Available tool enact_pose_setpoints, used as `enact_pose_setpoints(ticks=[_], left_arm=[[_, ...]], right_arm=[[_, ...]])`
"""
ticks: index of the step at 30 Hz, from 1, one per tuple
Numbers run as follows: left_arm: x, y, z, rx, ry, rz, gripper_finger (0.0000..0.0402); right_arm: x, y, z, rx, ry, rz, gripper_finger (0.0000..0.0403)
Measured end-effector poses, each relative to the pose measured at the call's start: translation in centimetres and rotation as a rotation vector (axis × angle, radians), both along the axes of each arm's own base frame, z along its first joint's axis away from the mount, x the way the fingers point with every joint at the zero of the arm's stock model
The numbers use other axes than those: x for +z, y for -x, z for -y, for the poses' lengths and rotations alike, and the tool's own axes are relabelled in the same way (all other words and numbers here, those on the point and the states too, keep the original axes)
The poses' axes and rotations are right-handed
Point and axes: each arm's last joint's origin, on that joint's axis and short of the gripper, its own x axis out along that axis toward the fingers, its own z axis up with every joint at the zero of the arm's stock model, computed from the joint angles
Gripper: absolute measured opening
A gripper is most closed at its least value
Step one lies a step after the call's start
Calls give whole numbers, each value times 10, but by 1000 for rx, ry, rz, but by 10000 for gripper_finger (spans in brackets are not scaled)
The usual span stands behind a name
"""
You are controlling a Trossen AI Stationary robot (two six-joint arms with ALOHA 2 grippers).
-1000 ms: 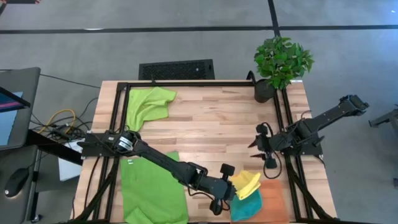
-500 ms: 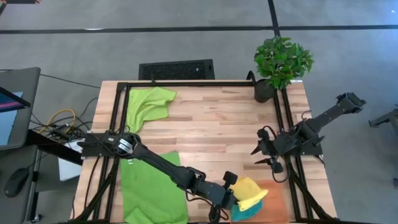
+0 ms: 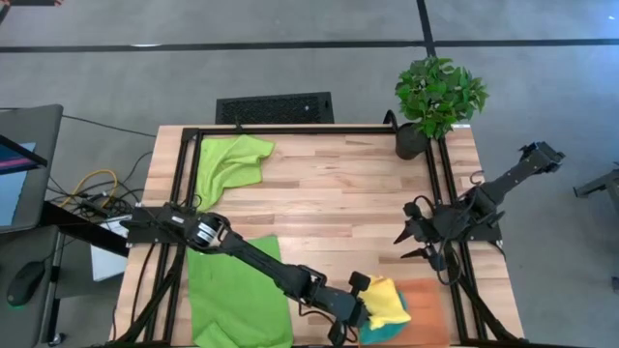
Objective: Fold microfiber towels
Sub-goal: Put the folded yellow microfiber towel into the orange bin
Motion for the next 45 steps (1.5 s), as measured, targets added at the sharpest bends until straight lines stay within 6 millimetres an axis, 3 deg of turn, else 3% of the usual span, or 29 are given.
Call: enact_pose_setpoints(ticks=[5, 21, 37, 45], left_arm=[[9, -1, 3, -40, 39, 55, 0], [6, -1, 4, -81, 93, 20, 6], [4, -1, 3, -38, 127, -2, 146], [14, -2, 7, -82, 63, 48, 169]], right_arm=[[0, 0, 0, 0, 2, -1, 226], [0, 0, 0, 0, 2, -1, 226], [0, 0, 0, -1, 2, -1, 226], [1, -1, -1, 1, -5, 11, 226]])
